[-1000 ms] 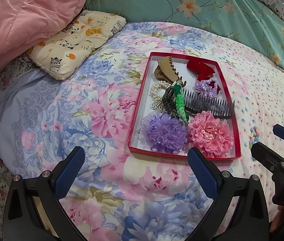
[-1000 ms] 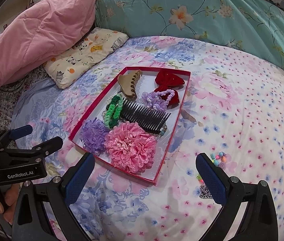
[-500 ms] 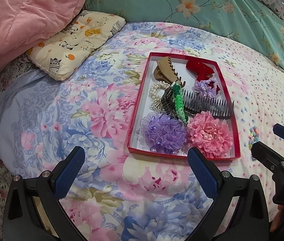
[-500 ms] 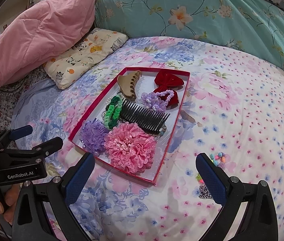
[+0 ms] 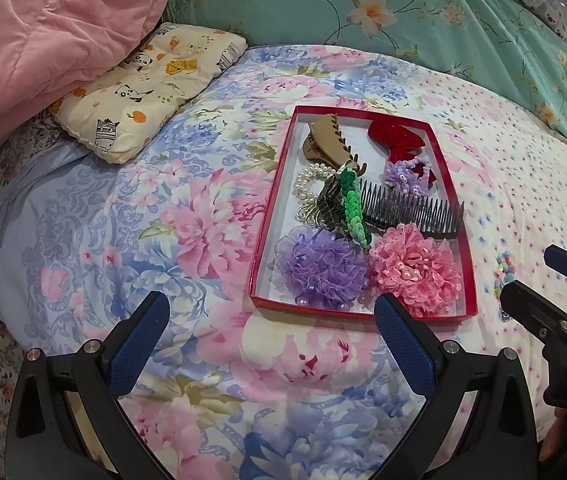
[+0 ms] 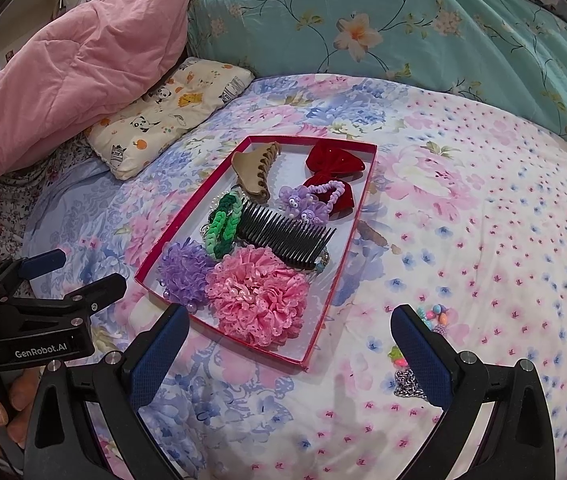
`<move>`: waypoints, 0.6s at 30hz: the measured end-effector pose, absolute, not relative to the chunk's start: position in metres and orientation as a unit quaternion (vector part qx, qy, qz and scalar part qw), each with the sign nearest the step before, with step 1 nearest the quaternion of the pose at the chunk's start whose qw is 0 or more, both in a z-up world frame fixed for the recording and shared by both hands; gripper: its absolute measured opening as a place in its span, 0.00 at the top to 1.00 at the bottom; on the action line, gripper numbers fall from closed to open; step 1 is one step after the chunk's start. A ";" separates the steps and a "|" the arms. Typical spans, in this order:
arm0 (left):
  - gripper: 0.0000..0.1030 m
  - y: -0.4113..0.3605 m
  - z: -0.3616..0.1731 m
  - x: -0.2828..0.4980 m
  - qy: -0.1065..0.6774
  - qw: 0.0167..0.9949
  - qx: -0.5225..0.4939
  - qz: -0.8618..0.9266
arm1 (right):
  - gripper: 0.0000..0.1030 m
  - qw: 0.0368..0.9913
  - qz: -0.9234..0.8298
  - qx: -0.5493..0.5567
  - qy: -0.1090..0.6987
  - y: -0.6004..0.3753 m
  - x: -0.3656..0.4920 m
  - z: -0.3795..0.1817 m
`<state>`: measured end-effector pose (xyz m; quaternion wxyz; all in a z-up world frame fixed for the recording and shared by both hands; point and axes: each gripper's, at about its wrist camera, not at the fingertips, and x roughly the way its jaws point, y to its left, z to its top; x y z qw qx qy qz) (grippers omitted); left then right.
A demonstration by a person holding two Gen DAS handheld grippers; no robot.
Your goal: Organize jewelry
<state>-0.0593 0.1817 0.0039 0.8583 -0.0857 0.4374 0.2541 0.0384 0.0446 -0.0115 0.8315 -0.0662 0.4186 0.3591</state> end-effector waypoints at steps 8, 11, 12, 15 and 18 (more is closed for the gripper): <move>0.00 0.182 0.004 -0.059 0.438 0.858 -0.085 0.253 | 0.01 0.831 0.359 -0.066 0.420 0.044 0.040 -0.011; 0.00 0.182 0.004 -0.059 0.438 0.858 -0.085 0.254 | 0.01 0.831 0.359 -0.066 0.420 0.044 0.040 -0.011; 0.00 0.181 0.004 -0.059 0.438 0.858 -0.086 0.254 | 0.01 0.831 0.359 -0.066 0.420 0.044 0.040 -0.011; 0.00 0.182 0.003 -0.057 0.438 0.858 -0.085 0.252 | 0.01 0.831 0.358 -0.066 0.420 0.043 0.041 -0.011; 0.00 0.182 0.003 -0.057 0.439 0.859 -0.086 0.251 | 0.01 0.832 0.356 -0.064 0.421 0.041 0.043 -0.012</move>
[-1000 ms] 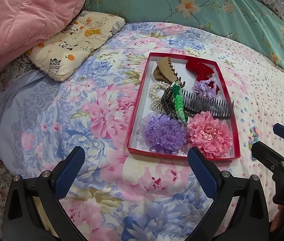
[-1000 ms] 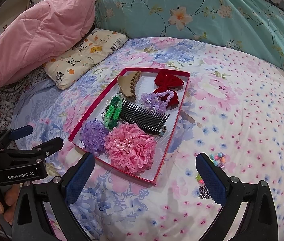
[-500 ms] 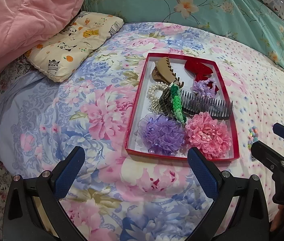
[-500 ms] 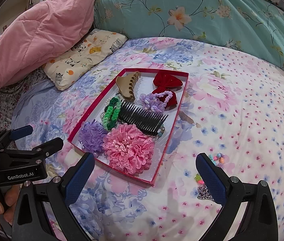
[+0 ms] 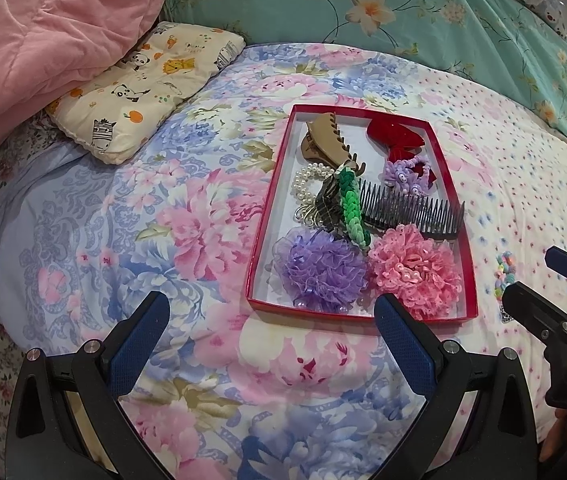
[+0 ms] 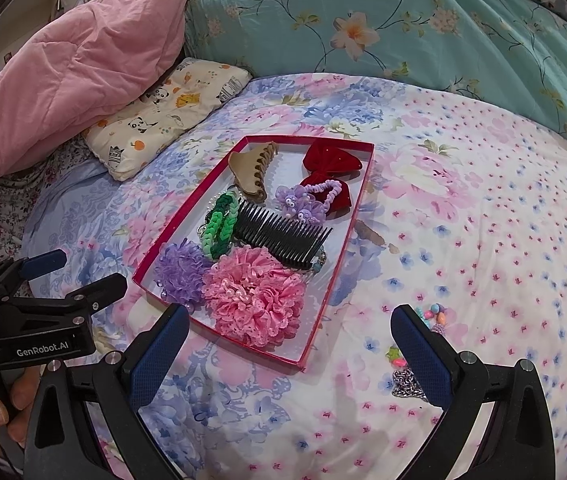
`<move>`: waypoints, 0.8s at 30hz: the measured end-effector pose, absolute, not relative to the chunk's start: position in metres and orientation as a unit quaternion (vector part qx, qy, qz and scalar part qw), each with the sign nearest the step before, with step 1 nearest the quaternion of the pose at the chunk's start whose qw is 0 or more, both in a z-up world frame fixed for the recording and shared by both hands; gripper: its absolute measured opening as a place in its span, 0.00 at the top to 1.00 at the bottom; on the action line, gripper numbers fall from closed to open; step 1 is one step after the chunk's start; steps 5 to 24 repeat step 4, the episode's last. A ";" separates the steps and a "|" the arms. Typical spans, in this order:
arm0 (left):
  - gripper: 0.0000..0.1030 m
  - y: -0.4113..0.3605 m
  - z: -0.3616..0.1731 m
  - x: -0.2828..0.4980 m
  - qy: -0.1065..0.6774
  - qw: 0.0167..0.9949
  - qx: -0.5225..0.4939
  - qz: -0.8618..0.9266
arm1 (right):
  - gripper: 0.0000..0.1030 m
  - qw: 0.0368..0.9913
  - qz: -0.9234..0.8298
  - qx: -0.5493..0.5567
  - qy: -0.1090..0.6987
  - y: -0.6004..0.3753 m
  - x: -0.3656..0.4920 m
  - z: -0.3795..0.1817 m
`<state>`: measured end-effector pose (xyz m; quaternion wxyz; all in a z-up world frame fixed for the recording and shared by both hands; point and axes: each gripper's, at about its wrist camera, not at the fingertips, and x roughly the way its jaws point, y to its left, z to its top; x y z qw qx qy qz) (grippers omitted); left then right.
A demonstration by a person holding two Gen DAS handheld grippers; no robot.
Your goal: Organize jewelry
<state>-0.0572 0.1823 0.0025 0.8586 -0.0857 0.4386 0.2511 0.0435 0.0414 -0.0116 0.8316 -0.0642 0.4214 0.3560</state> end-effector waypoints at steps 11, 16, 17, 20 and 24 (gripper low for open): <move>0.00 0.183 0.001 -0.054 0.440 0.858 -0.085 0.250 | 0.01 0.832 0.352 -0.062 0.424 0.041 0.044 -0.014; 0.00 0.183 0.001 -0.054 0.440 0.858 -0.085 0.250 | 0.01 0.832 0.352 -0.062 0.424 0.041 0.044 -0.014; 0.00 0.183 0.001 -0.054 0.440 0.858 -0.085 0.250 | 0.01 0.832 0.352 -0.062 0.424 0.041 0.044 -0.014; 0.00 0.183 0.001 -0.054 0.440 0.858 -0.085 0.250 | 0.01 0.832 0.352 -0.062 0.424 0.041 0.044 -0.014; 0.00 0.183 0.001 -0.054 0.440 0.858 -0.085 0.250 | 0.01 0.832 0.352 -0.062 0.424 0.041 0.044 -0.014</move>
